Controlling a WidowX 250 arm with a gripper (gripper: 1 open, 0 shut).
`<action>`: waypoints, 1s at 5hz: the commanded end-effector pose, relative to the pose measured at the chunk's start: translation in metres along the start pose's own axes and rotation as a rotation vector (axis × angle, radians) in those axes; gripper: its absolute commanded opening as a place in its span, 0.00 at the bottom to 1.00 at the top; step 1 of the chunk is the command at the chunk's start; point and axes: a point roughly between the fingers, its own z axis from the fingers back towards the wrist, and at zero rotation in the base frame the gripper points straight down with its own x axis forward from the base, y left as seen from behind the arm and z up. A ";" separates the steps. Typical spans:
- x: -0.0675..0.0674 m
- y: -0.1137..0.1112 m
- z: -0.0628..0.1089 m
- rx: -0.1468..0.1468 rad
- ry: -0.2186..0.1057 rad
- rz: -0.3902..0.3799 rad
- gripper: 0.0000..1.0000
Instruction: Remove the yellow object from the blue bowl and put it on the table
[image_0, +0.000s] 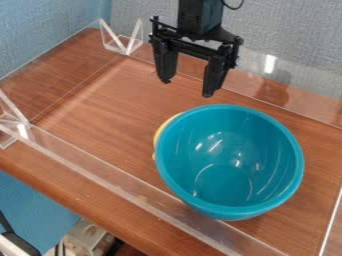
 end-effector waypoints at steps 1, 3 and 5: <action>-0.007 -0.032 -0.005 -0.005 0.017 -0.052 1.00; 0.003 -0.090 -0.020 -0.015 0.011 -0.138 0.00; 0.051 -0.075 -0.014 -0.017 -0.038 -0.087 0.00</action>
